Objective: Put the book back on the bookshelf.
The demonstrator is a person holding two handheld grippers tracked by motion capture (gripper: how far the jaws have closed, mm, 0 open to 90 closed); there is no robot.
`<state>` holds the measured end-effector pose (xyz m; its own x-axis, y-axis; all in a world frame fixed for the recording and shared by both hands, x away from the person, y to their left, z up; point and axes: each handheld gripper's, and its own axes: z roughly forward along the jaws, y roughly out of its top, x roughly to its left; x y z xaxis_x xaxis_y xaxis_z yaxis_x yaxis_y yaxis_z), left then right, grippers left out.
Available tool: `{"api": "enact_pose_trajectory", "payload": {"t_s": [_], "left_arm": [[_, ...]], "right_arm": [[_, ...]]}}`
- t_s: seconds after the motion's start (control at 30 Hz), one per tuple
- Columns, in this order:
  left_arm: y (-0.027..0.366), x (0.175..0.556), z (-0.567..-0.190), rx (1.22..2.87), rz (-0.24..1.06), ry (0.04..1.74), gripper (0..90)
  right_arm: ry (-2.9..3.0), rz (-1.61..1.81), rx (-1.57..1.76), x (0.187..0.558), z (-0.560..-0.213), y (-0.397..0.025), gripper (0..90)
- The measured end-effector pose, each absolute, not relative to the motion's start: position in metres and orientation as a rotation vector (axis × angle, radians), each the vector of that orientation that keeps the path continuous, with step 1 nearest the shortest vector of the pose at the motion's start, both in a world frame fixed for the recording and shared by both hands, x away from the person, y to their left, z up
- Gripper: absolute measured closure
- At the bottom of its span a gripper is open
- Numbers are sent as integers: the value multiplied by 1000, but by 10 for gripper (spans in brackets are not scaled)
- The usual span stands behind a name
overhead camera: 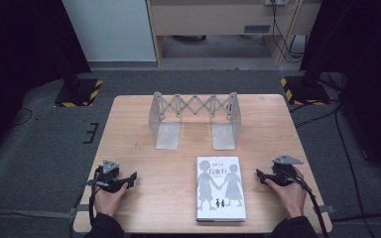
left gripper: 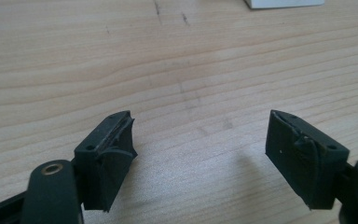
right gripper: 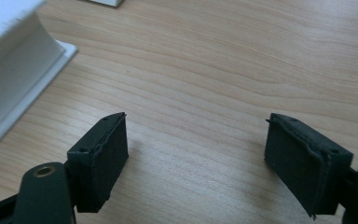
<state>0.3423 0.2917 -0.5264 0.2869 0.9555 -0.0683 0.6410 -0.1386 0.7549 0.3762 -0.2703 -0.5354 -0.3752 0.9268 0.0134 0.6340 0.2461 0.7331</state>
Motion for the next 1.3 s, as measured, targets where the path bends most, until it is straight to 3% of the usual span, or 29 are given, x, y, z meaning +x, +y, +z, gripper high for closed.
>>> {"api": "enact_pose_trajectory", "payload": {"t_s": [0.43, 1.3], "left_arm": [[278, 330, -508, 1810, 598, 1326, 237], [227, 320, -490, 1855, 546, 1128, 252]], "right_arm": [[2094, 1049, 1366, 365, -524, -267, 259], [2077, 1219, 1283, 351, -504, -250, 294]]}}
